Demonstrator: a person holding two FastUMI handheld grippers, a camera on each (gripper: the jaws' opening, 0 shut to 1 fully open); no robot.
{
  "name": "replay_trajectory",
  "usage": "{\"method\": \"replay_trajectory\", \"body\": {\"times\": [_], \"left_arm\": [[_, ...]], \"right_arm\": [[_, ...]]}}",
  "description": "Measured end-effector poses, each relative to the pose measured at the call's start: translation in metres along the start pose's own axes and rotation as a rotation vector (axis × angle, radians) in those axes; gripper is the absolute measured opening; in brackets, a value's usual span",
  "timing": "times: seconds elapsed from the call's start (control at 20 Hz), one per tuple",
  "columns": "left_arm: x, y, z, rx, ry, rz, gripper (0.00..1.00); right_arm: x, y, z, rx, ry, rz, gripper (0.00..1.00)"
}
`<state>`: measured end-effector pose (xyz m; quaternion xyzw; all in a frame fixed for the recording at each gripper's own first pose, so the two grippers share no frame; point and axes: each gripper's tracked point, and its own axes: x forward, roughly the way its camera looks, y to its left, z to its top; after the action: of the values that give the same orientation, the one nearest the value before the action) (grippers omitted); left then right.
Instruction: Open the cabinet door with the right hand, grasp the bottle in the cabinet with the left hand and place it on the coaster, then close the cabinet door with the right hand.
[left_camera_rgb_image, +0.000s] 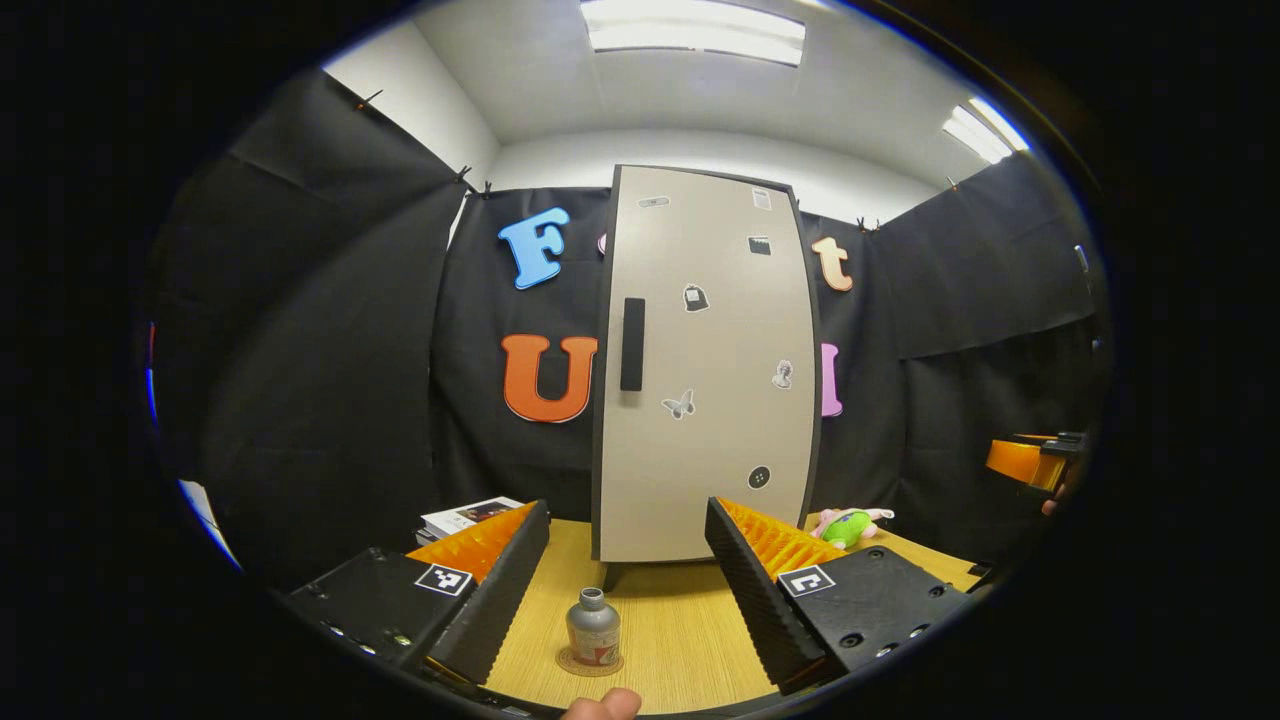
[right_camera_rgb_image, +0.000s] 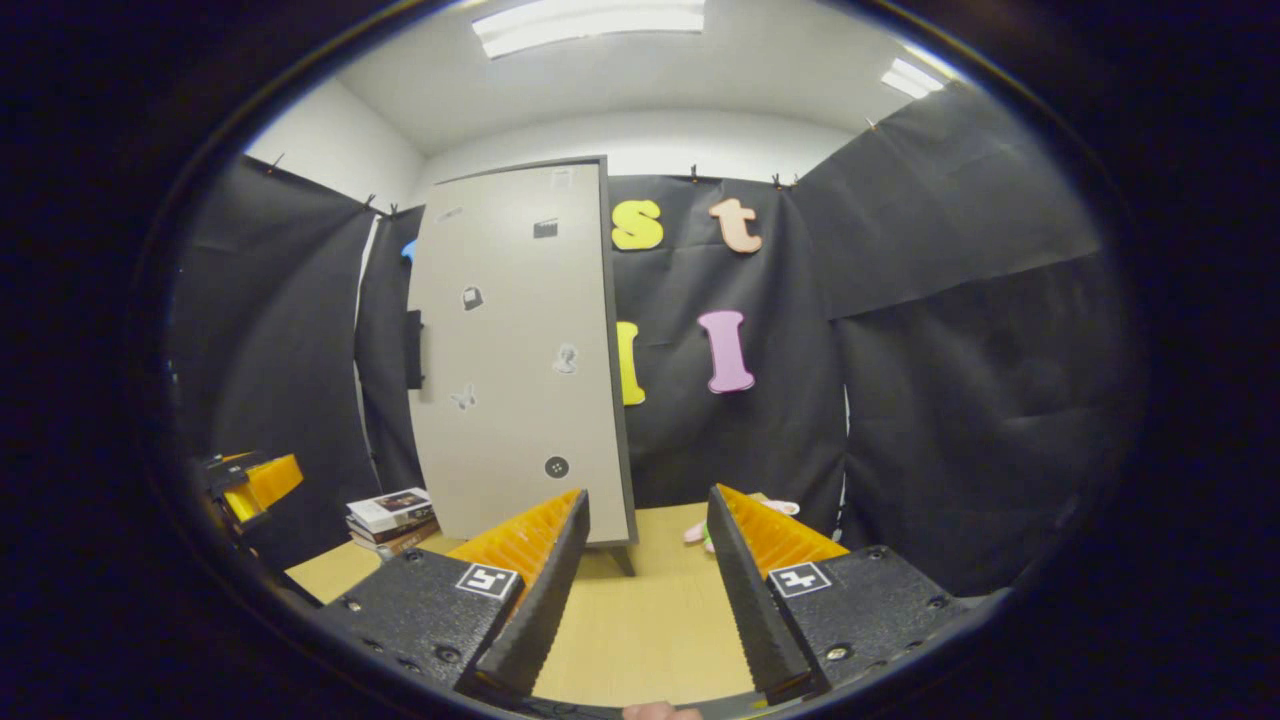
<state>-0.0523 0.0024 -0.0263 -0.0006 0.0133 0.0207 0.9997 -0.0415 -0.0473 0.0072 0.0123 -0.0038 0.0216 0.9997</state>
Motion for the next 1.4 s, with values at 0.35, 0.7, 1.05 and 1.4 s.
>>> {"method": "replay_trajectory", "body": {"times": [0.35, 0.7, 1.05, 1.4], "left_arm": [[0.0, -0.002, -0.002, -0.003, 0.009, -0.007, 0.95], [0.002, -0.007, -0.001, 0.0, 0.0, -0.017, 0.95], [0.007, -0.008, -0.001, -0.001, -0.003, -0.021, 0.95], [0.011, -0.009, -0.001, -0.001, -0.003, -0.024, 0.95]], "right_arm": [[0.002, 0.001, 0.001, -0.001, 0.01, 0.0, 0.77], [0.004, 0.001, 0.003, -0.007, 0.0, -0.004, 0.77], [0.008, 0.002, 0.003, 0.0, -0.001, -0.006, 0.77], [0.012, 0.0, 0.001, 0.012, 0.005, -0.012, 0.75]]}}
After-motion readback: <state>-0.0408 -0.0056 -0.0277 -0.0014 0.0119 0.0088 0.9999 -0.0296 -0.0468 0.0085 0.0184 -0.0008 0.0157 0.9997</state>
